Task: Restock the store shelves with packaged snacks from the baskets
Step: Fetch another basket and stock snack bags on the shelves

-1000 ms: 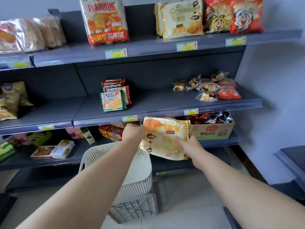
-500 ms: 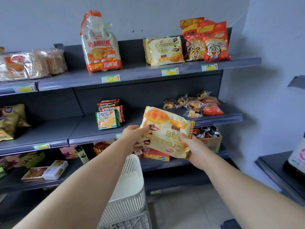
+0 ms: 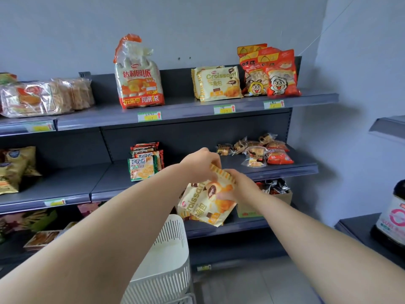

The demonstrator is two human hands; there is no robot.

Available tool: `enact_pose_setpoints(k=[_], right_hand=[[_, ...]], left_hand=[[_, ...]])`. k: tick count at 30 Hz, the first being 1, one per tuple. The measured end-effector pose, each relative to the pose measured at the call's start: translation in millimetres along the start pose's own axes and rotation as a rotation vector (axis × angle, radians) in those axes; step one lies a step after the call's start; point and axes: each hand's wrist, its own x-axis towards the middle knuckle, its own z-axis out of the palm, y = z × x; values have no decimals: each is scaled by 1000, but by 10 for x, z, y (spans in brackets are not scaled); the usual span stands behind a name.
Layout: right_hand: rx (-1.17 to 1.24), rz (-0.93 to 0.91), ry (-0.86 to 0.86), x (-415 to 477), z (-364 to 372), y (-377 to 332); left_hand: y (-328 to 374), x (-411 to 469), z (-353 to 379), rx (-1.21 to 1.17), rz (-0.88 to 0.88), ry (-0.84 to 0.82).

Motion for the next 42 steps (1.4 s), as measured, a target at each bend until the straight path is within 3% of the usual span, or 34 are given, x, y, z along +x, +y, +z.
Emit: enact_pose_setpoints(k=[5,8,11,14,16,19,26,33,42], right_hand=[[277,112,124,57,20,204],[579,237,177,79,-22,334],[835,339,203,71,-74,382],[954,389,236,113,-108,398],[1003,383,258,152,-137,345],[1035,332,278,252,-177,219],[1009,214,364,741,-382,-72],[714,111,593,1320,-667,-331],[789,-37,683,2021,-848,-640]], left_hand=[[-46,28,16,-387,-94,171],[-206,-20,55,-347,-265,245],[-287,-104,51,-426,-476,196],[-337,-165,77,-613,-620,37],[-411,-130,127,-790,-611,-33],[-390,-27,78,-935,-537,-8],[-442,515,-236,-996,-448,162],[-681,1312,-472,-1060,-392,285],[-862,2047,-847,-1056,-215,460]])
